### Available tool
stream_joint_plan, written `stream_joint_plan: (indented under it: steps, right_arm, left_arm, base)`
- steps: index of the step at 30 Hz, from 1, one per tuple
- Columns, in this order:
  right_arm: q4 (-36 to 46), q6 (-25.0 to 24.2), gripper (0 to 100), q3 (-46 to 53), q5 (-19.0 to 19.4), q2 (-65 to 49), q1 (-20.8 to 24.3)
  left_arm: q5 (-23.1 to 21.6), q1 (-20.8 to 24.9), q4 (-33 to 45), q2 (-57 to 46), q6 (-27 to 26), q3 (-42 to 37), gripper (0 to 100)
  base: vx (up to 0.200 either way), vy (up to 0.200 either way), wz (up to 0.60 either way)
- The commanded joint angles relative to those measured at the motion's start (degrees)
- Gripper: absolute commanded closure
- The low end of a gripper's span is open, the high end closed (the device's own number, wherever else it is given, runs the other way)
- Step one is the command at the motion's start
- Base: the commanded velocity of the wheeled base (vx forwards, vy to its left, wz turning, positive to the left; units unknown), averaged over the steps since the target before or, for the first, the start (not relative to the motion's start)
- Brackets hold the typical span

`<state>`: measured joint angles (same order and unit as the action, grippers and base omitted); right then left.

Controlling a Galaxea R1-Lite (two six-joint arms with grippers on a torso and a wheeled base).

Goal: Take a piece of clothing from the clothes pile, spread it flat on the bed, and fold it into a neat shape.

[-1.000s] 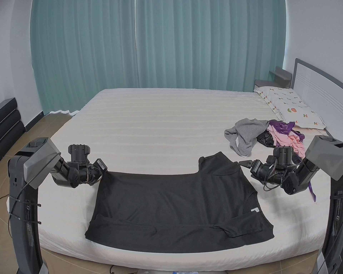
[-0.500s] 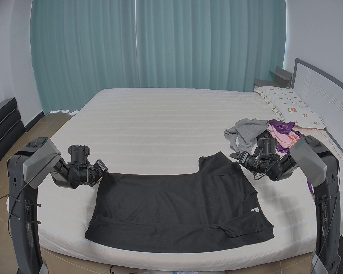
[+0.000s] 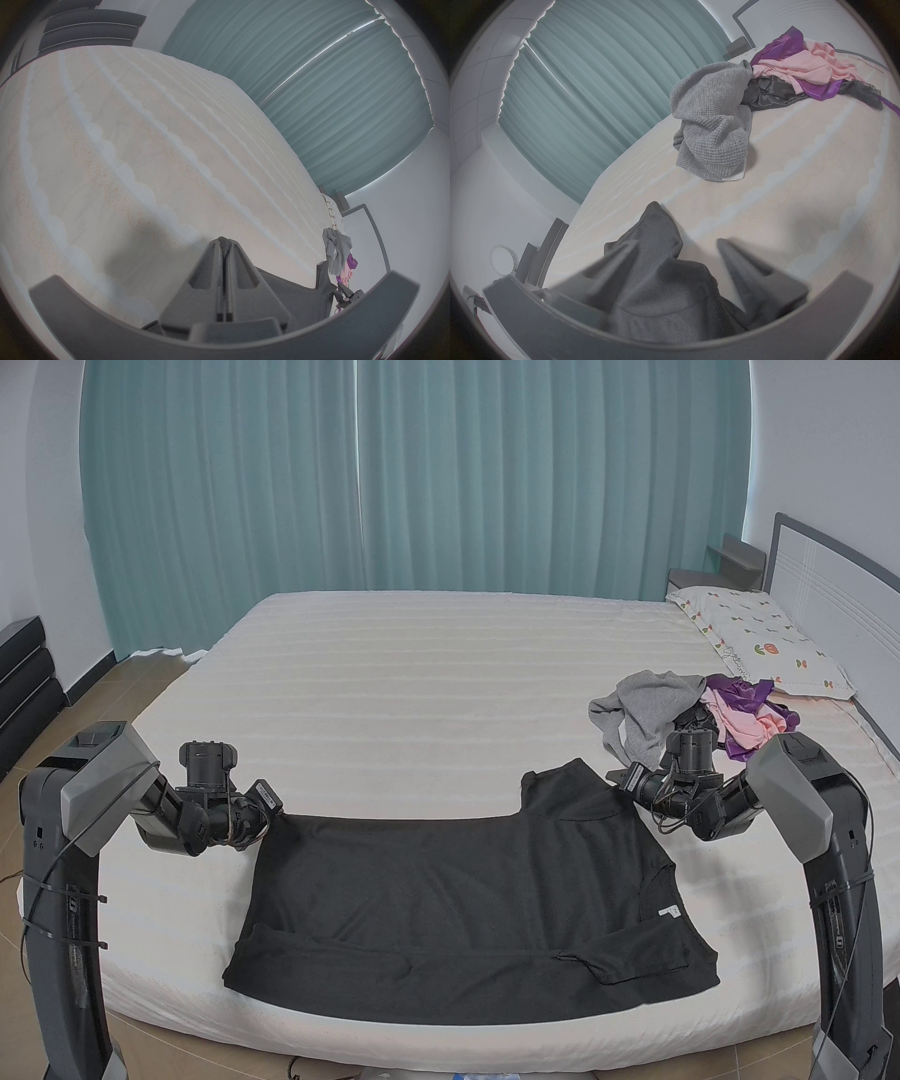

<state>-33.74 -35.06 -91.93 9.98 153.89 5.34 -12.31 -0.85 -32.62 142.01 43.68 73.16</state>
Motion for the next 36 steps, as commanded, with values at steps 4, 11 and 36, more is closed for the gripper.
stream_joint_plan:
  steps: [4, 11, 36]
  right_arm:
    - [0.17, -0.01, 100, 0.26, 0.04, 0.0, -0.15]
    - [-0.36, -0.8, 100, 2.98, 0.21, -2.99, -1.38]
    - [-12.4, -4.58, 100, 17.05, -0.05, -11.16, -1.56]
  left_arm:
    - [0.1, -0.03, -0.07, -0.15, 0.0, 0.06, 100]
    - [0.1, -0.03, 0.01, -1.38, 0.0, 0.06, 100]
    - [0.62, -0.38, -4.38, -4.55, 0.0, -3.28, 100]
  base:
    - [0.0, 0.0, 0.0]
    - [0.0, 0.0, 0.0]
    - [0.0, 0.0, 0.0]
